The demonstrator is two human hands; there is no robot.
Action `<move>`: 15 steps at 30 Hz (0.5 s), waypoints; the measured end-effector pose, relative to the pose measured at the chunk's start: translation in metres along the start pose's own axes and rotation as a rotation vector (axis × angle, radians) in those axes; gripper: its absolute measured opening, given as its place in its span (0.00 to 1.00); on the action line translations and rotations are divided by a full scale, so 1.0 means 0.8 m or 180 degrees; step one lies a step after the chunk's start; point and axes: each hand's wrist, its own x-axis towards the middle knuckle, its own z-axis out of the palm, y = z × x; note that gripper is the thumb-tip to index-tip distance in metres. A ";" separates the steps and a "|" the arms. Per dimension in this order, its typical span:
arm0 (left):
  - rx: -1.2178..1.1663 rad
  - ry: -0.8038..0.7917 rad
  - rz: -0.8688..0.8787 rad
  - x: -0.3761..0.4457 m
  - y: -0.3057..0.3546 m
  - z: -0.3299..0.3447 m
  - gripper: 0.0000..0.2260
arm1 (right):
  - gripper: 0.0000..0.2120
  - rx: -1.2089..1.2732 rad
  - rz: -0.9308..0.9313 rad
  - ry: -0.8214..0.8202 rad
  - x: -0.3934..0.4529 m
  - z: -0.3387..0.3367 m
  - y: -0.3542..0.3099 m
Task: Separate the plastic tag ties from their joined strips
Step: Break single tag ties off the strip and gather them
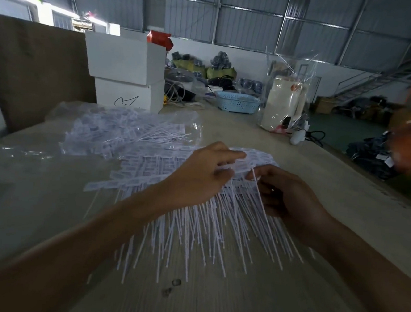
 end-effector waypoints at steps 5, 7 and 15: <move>-0.0160 0.0446 0.0217 -0.010 0.004 0.011 0.15 | 0.17 -0.0270 0.0203 -0.0106 -0.002 0.003 -0.003; -0.0144 0.0357 0.0333 -0.013 0.009 0.015 0.15 | 0.16 -0.0426 0.0073 -0.0259 -0.007 0.005 -0.002; 0.0777 0.0441 0.0218 -0.033 0.008 0.020 0.12 | 0.14 0.0256 0.0100 -0.0216 -0.011 0.008 0.000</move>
